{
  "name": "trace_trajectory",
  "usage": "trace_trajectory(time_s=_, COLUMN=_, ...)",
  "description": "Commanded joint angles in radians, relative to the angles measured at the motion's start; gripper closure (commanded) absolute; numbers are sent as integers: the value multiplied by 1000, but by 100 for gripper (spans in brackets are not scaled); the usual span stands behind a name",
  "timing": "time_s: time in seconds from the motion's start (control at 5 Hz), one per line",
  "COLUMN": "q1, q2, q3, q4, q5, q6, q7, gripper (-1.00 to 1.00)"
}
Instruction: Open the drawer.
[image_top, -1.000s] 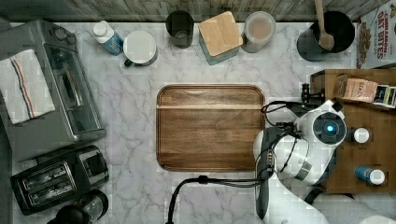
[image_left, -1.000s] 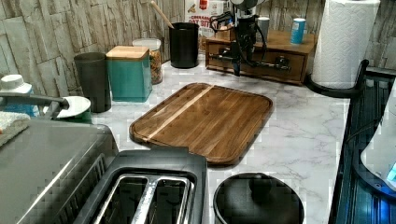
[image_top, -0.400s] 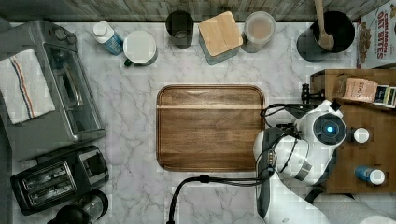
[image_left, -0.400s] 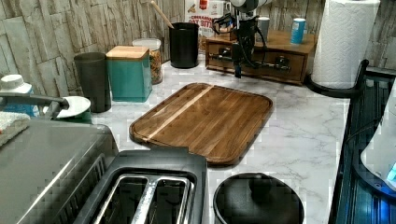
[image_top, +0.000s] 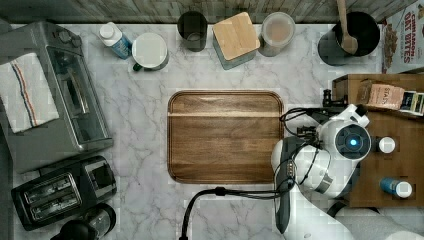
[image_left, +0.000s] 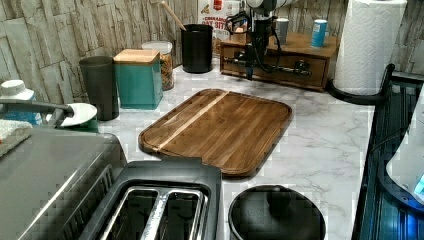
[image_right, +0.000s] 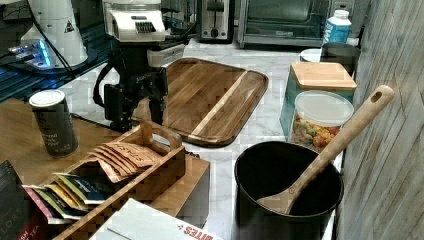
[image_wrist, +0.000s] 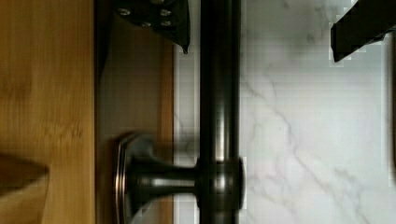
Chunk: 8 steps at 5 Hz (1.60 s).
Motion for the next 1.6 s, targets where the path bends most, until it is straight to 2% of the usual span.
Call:
trace_trajectory(time_s=0.2, q1=-6, q2=-13, q3=69, q4=-36, q5=88, q6=-88, q7=-29, gripper=-100)
trace_trajectory(time_s=0.4, q1=28, q2=-25, q3=95, q4=-15, q5=97, q6=-188, q7=-5, gripper=-100)
trace_trajectory(time_s=0.6, q1=47, q2=-66, q3=160, q4=-78, q5=162, q6=-140, q7=-103, gripper=-100)
trace_trajectory(time_s=0.8, q1=136, q2=-119, q3=197, q4=-142, q5=132, q6=-116, q7=70, gripper=-100)
trace_trajectory(time_s=1.0, q1=206, q2=-149, q3=249, q4=-169, q5=153, q6=-141, q7=188, gripper=-100)
trace_trajectory(time_s=1.2, q1=236, q2=-178, q3=309, q4=-191, q5=145, q6=-157, q7=293, gripper=-100)
trace_trajectory(time_s=1.4, q1=247, q2=-217, q3=332, q4=-219, q5=75, q6=-172, q7=362, gripper=-100)
trace_trajectory(time_s=1.6, q1=230, q2=-217, q3=349, q4=-219, q5=72, q6=-172, q7=364, gripper=-100)
